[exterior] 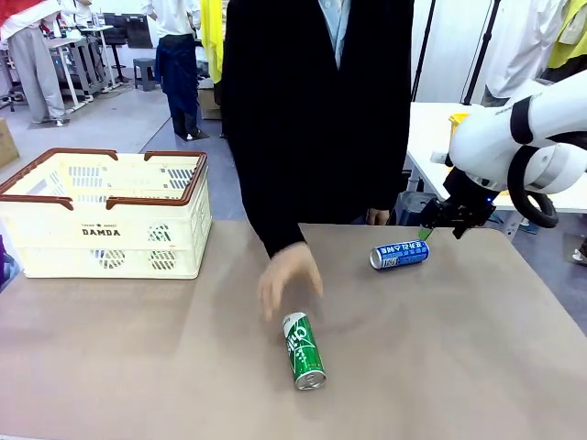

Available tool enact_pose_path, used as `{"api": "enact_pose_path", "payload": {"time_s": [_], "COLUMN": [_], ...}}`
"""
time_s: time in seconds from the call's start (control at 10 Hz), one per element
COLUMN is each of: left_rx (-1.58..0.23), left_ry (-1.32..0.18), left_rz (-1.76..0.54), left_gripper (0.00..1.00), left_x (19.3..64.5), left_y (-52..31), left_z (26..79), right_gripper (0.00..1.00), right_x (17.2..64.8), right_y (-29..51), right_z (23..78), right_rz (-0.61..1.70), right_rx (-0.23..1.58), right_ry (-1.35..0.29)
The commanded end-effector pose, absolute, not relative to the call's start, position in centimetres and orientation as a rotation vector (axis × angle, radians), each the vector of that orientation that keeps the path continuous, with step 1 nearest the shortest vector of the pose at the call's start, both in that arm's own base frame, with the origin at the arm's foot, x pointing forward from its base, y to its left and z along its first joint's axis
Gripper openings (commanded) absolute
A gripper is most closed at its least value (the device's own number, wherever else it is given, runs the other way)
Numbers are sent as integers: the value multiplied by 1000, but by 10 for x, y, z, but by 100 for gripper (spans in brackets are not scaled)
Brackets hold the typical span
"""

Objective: Place the drinks into the Shopping basket.
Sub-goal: Pick up one drink and place it into the Shopping basket.

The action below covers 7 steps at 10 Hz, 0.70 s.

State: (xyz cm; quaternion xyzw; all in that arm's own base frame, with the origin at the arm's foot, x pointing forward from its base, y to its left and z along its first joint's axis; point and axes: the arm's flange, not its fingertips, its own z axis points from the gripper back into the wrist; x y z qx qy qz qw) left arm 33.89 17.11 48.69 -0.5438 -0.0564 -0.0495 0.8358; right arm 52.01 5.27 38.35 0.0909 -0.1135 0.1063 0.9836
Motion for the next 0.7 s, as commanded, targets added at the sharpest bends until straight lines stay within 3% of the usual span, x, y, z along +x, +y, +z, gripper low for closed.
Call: {"api": "enact_pose_path", "payload": {"time_s": [0.0, 0.1, 0.2, 0.6], "left_rx": [-1152, -1152, -1152, -1152], "left_ry": [-113, -113, -113, -113], "left_rz": [-108, -108, -108, -108], "left_gripper": [100, 100, 100, 100], "left_x": [335, 335, 335, 335], "left_y": [171, 171, 171, 171], "left_z": [488, 488, 488, 488], "right_gripper": [100, 100, 100, 100], "right_x": [509, 520, 542, 575], "right_y": [50, 53, 57, 67], "right_z": [391, 383, 379, 382], "right_rz": [214, 214, 394, 1493], "right_rx": [225, 183, 179, 202], "right_ry": [-257, -228, -178, 141]}}
